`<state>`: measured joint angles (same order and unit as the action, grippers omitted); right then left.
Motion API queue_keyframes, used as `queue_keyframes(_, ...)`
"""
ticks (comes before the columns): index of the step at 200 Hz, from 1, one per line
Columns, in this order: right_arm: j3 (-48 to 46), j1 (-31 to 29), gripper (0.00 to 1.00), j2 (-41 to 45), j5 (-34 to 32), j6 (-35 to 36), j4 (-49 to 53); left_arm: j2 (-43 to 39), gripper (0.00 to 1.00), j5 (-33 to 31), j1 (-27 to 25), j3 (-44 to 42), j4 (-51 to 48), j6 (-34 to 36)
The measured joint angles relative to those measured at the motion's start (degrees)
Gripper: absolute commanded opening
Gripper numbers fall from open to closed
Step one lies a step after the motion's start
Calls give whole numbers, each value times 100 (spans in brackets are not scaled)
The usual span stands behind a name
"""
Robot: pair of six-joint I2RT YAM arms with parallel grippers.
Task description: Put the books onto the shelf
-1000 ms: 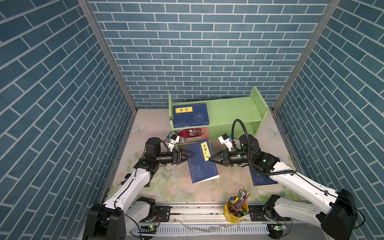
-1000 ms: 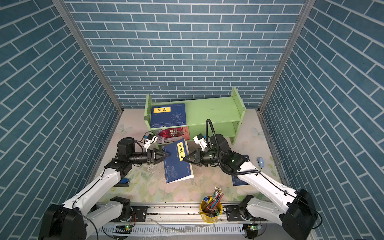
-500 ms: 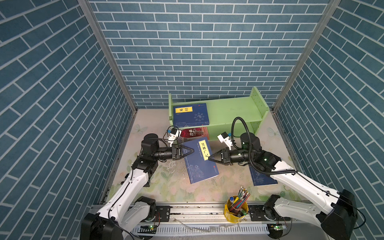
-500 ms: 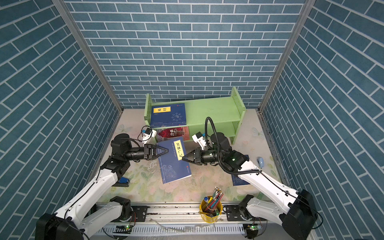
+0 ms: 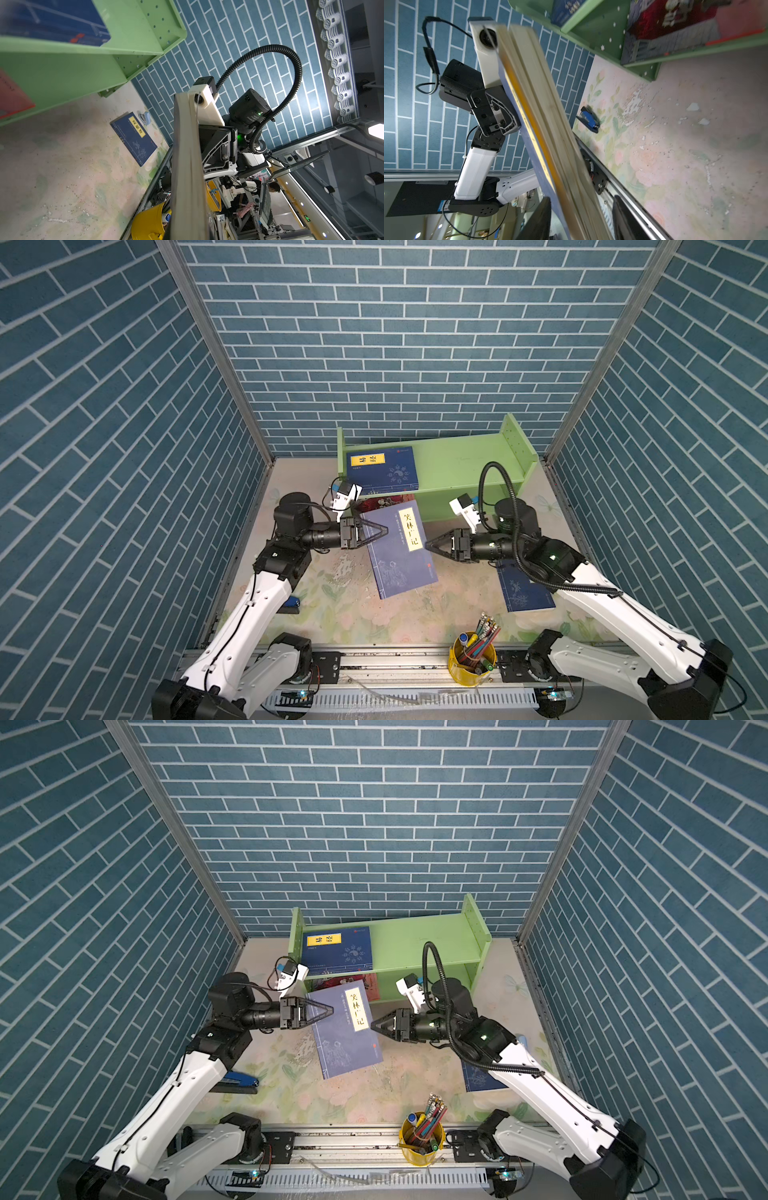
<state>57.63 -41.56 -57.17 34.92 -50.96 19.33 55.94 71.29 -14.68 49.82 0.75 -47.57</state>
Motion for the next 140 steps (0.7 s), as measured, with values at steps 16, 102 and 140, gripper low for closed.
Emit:
queue_keyframes(16, 142, 243, 62, 330, -310, 164, 245, 109, 0, 11, 0, 470, -177, 157)
queue_keyframes(102, 791, 638, 74, 831, -1364, 481, 638, 835, 0, -833, 109, 2282, -706, 791)
queue_keyframes(140, 782, 638, 78, 750, -1370, 380, 205, 1071, 0, -1615, 457, 2490, -254, 197)
